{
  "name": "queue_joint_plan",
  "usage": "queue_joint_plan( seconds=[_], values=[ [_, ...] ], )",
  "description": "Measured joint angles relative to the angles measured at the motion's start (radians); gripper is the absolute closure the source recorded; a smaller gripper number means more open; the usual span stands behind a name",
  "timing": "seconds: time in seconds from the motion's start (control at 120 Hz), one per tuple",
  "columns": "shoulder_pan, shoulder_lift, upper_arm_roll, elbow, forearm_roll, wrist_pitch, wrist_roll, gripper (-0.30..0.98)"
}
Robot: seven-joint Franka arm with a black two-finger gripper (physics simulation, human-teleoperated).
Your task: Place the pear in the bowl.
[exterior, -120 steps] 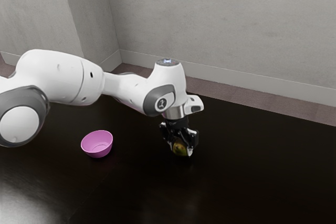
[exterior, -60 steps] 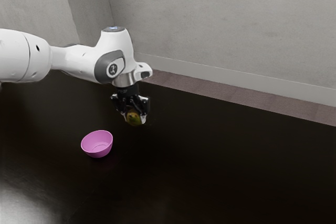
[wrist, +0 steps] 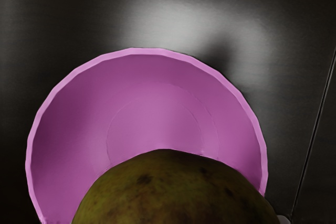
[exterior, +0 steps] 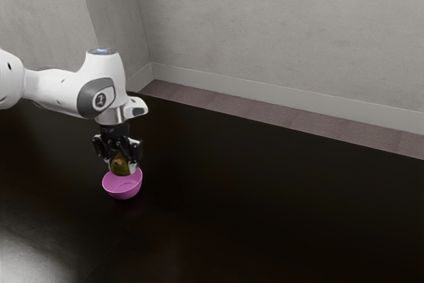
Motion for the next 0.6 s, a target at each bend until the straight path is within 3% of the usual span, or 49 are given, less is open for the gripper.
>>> queue_joint_plan(
  seconds=[0.3,0.6],
  values=[
    [0.008,0.065,0.001,0.01,0.006,0.031,0.023,0.45],
    [0.01,0.058,0.002,0.011,-0.012,0.035,0.059,0.13]
  ],
)
